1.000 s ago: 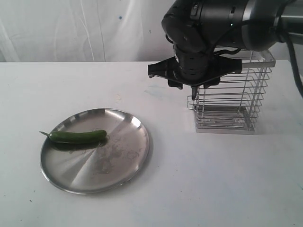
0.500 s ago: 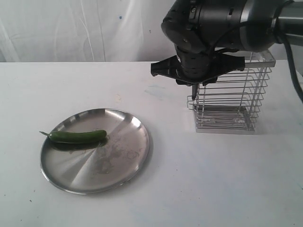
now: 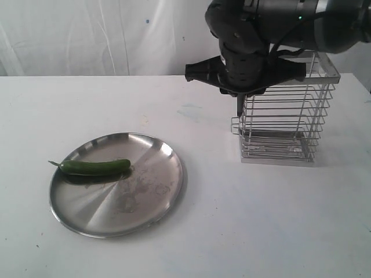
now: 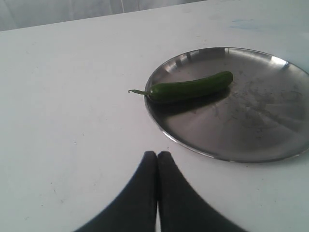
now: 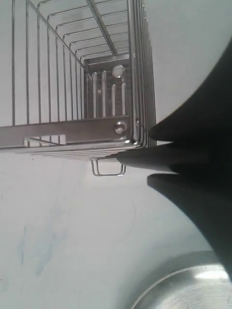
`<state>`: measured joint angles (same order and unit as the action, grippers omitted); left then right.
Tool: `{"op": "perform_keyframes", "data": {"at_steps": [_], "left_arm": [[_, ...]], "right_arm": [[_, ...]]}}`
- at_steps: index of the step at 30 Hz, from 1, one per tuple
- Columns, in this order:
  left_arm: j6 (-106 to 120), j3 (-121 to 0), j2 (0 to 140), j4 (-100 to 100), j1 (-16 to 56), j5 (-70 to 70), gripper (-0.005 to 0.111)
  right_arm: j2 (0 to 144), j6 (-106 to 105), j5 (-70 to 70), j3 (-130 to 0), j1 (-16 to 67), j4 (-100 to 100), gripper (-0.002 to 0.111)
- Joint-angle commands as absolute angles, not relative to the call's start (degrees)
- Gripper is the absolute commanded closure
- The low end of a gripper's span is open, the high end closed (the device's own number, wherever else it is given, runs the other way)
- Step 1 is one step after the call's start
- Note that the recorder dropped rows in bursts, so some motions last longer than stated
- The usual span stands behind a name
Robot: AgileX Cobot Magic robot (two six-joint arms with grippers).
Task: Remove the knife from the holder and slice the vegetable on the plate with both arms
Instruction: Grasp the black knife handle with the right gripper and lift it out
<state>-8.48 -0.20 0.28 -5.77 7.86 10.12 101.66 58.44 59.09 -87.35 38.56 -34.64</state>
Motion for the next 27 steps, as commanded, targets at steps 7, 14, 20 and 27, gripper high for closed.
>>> {"op": "perform_keyframes", "data": {"at_steps": [7, 14, 20, 27], "left_arm": [[-8.5, 0.0, 0.0, -5.6, 8.2, 10.2, 0.107], [-8.5, 0.0, 0.0, -5.6, 8.2, 10.2, 0.107], [-8.5, 0.0, 0.0, -5.6, 8.2, 10.2, 0.107], [-8.5, 0.0, 0.0, -5.6, 8.2, 10.2, 0.107]], "right_arm": [[95.7, 54.0, 63.2, -87.6, 38.2, -30.6, 0.108], [91.1, 51.3, 63.2, -87.6, 38.2, -28.8, 0.108], [87.0, 46.3, 63.2, -87.6, 38.2, -23.8, 0.108], [82.0, 38.6, 63.3, -87.6, 38.2, -15.6, 0.108]]}}
